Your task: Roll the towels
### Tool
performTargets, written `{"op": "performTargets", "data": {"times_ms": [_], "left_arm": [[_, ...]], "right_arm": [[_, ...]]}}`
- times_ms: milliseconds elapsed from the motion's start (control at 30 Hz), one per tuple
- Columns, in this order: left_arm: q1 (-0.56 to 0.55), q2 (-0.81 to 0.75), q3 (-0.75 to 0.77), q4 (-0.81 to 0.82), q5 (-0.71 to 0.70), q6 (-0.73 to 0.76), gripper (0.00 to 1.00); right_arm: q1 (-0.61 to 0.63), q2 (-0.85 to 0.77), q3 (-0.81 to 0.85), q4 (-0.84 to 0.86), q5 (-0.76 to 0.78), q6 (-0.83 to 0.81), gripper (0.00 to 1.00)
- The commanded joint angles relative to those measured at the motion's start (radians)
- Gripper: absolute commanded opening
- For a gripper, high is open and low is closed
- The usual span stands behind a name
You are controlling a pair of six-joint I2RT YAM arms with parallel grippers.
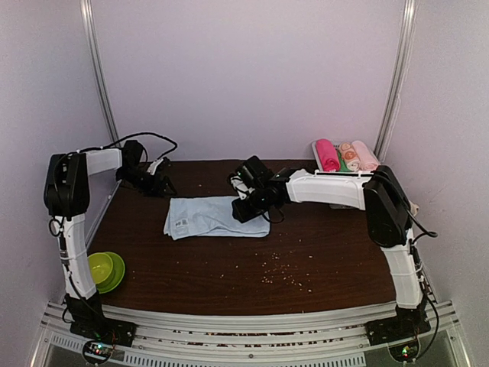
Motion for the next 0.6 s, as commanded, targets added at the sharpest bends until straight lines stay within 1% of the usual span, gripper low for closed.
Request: {"op": "performTargets", "data": {"times_ms": [0, 200, 333, 433, 500, 567], "left_arm": [[-0.001, 0.049, 0.058, -0.055, 0.018, 0.044, 0.78], [-0.012, 0.073, 0.093, -0.084, 0.005, 0.068, 0.78], [-0.023, 0.083, 0.107, -0.118, 0.013, 0.104, 0.74], [-0.036, 0.086, 0.109, -0.128, -0.012, 0.116, 0.73], [-0.042, 0.091, 0.115, -0.13, -0.022, 0.12, 0.7], [-0.044, 0.099, 0.127, -0.137, -0.018, 0.12, 0.63]], "right_arm": [[0.002, 0.008, -0.03, -0.001, 0.09, -0.005, 0.36], [-0.002, 0.011, -0.051, -0.003, 0.12, 0.015, 0.36], [-0.007, 0.024, -0.048, -0.025, 0.137, 0.037, 0.36], [-0.013, 0.036, -0.046, -0.035, 0.141, 0.048, 0.36], [-0.013, 0.042, -0.046, -0.038, 0.139, 0.053, 0.36], [-0.014, 0.046, -0.046, -0.041, 0.132, 0.057, 0.36]]}}
